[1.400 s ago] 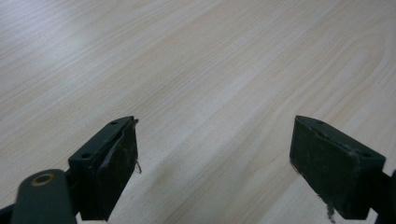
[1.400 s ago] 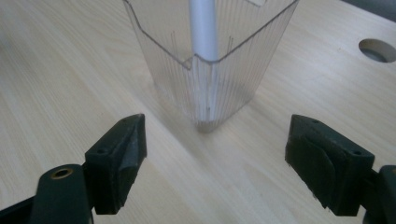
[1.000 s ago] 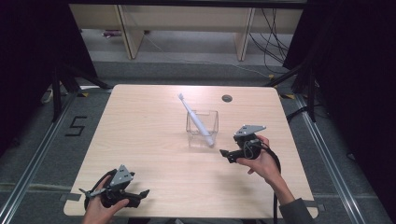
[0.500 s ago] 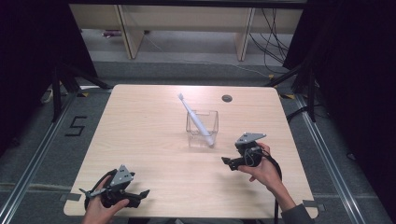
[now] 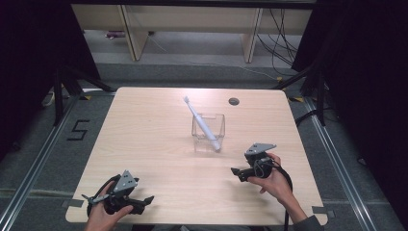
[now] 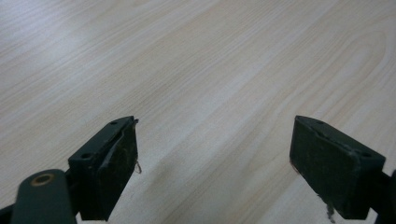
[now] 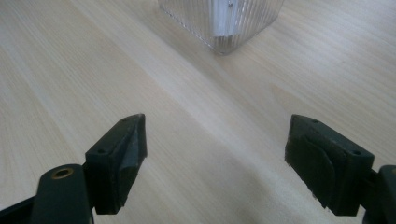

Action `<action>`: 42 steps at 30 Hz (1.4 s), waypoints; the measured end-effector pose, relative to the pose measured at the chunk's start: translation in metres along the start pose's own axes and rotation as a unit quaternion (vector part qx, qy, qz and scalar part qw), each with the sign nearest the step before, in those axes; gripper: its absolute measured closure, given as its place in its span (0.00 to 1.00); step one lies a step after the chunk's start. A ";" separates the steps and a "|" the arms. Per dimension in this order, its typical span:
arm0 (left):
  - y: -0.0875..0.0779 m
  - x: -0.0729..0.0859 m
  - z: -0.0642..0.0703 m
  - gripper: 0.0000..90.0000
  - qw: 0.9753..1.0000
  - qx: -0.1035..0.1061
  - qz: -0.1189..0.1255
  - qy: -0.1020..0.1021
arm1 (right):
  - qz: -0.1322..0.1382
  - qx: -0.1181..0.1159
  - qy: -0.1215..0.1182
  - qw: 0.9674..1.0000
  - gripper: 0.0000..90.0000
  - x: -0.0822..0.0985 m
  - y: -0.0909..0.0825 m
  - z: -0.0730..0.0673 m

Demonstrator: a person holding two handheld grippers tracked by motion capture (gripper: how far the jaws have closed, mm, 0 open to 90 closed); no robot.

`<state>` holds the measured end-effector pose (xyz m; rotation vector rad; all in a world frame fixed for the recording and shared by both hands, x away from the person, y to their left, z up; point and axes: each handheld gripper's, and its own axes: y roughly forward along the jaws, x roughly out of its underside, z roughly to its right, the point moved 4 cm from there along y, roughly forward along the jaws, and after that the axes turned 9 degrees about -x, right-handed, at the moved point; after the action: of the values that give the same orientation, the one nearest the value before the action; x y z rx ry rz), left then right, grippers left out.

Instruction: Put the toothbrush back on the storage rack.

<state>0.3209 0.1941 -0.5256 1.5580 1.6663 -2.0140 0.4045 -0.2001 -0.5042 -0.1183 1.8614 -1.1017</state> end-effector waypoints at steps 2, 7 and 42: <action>0.000 0.000 0.000 0.17 1.000 -0.003 0.001 -0.001 | 0.018 0.003 -0.016 1.000 0.24 0.000 0.002 0.000; 0.000 0.000 0.000 0.17 1.000 -0.003 0.002 -0.001 | 0.020 0.002 -0.019 1.000 0.24 0.003 0.000 -0.002; 0.001 0.001 0.001 0.17 1.000 -0.001 0.000 -0.005 | 0.027 0.005 0.009 1.000 0.24 0.036 -0.024 -0.003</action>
<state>0.3205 0.1932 -0.5269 1.5439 1.6649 -2.0159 0.3739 -0.2303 -0.5099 -0.0524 1.8652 -1.0780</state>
